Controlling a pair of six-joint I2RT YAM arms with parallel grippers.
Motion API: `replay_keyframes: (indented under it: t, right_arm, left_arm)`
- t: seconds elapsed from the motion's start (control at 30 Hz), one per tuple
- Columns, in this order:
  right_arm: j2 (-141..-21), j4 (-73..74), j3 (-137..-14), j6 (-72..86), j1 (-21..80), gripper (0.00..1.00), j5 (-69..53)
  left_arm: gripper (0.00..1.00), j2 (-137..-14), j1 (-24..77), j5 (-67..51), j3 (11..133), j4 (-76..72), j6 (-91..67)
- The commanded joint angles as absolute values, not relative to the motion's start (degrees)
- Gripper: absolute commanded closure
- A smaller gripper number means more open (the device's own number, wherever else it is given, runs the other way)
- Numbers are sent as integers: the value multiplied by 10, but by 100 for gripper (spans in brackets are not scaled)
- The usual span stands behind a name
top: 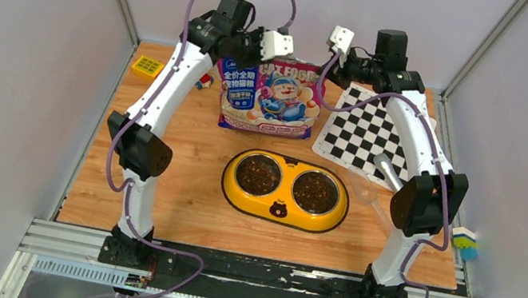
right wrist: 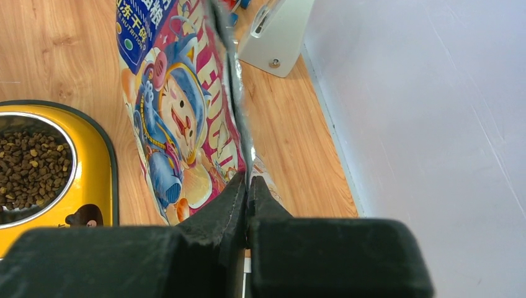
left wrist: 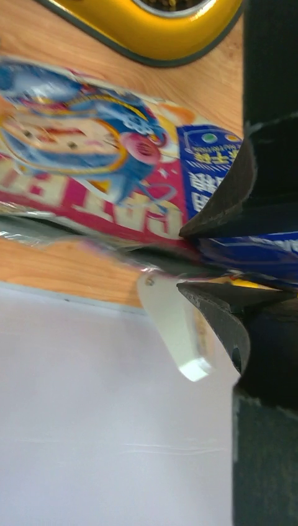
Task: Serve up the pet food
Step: Close the pet food bag at the center of the board.
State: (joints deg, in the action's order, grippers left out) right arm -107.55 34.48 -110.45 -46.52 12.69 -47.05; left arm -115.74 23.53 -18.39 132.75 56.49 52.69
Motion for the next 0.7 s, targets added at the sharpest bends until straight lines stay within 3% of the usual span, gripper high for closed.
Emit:
replay_keyframes:
  t: [0.0,0.03,0.1,0.13,0.2,0.3,0.43,0.5,0.57,0.67]
  right_arm:
    - [-1030,323,-1110,-458,112,100,-468]
    - [-1029,322,-1110,-458,112,100,-468]
    - [-1029,322,-1110,-458,112,100,-466]
    - [-1028,321,-1110,-458,111,100,-466]
    - [-1027,321,-1110,-458,111,100,-465]
    - [-1027,320,-1110,-459,111,100,-464]
    - [-1026,320,-1110,-460,110,100,-462]
    - [-1026,321,-1110,-461,109,100,-462]
    - [-1026,321,-1110,-463,109,100,-461]
    - [-1025,321,-1110,-465,109,100,-463]
  left_arm:
    - [59,-1109,199,-125,1328,584,541]
    - [59,-1108,195,-122,1328,586,544]
    - [71,-1104,188,-120,1326,589,548]
    - [84,-1103,186,-120,1325,592,549]
    - [99,-1101,179,-116,1323,597,550]
    - [100,-1094,170,-118,1313,598,552]
    - [63,-1079,157,-119,1295,594,560]
    - [52,-1071,151,-119,1287,594,569]
    - [44,-1065,143,-119,1283,598,577]
    - [41,-1059,128,-120,1280,610,589]
